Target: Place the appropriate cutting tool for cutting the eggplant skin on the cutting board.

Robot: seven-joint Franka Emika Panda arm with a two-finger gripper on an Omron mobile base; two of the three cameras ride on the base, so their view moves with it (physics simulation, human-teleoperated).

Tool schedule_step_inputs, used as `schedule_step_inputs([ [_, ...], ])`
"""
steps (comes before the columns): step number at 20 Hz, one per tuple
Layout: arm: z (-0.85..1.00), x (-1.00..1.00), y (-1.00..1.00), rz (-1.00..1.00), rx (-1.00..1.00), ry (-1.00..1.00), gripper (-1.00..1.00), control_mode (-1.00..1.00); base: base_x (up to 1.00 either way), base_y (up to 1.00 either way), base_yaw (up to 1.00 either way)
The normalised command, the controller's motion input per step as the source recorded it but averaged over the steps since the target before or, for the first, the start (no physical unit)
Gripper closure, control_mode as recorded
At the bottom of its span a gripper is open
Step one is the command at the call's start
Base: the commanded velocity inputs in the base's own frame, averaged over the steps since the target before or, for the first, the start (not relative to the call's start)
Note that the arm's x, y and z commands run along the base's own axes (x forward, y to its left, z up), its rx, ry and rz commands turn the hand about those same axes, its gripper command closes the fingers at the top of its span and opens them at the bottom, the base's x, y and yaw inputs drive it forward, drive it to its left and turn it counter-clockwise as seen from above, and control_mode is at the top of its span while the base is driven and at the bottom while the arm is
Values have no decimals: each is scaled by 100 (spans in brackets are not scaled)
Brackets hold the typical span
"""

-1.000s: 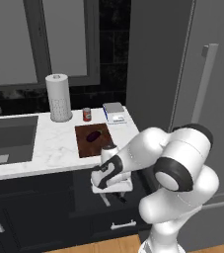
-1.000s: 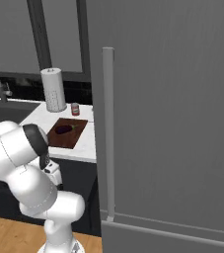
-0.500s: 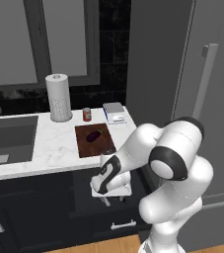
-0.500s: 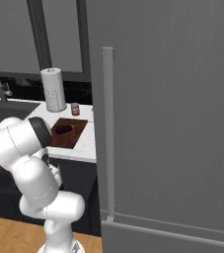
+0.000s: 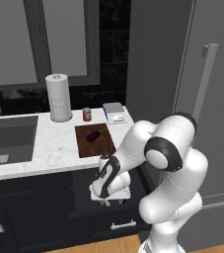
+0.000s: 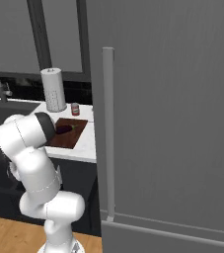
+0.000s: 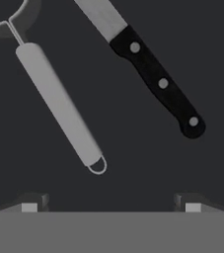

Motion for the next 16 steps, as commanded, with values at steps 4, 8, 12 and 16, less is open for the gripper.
schedule_step_inputs([
  [4,-5,8,2,0,-2,-2,-100,-100,0,0,0],
  [8,-2,9,1,0,-2,-5,-100,-100,0,0,0],
  [12,0,9,1,0,-1,-6,-100,-100,0,0,0],
  [16,-7,0,3,0,0,-4,-100,-100,0,0,0],
])
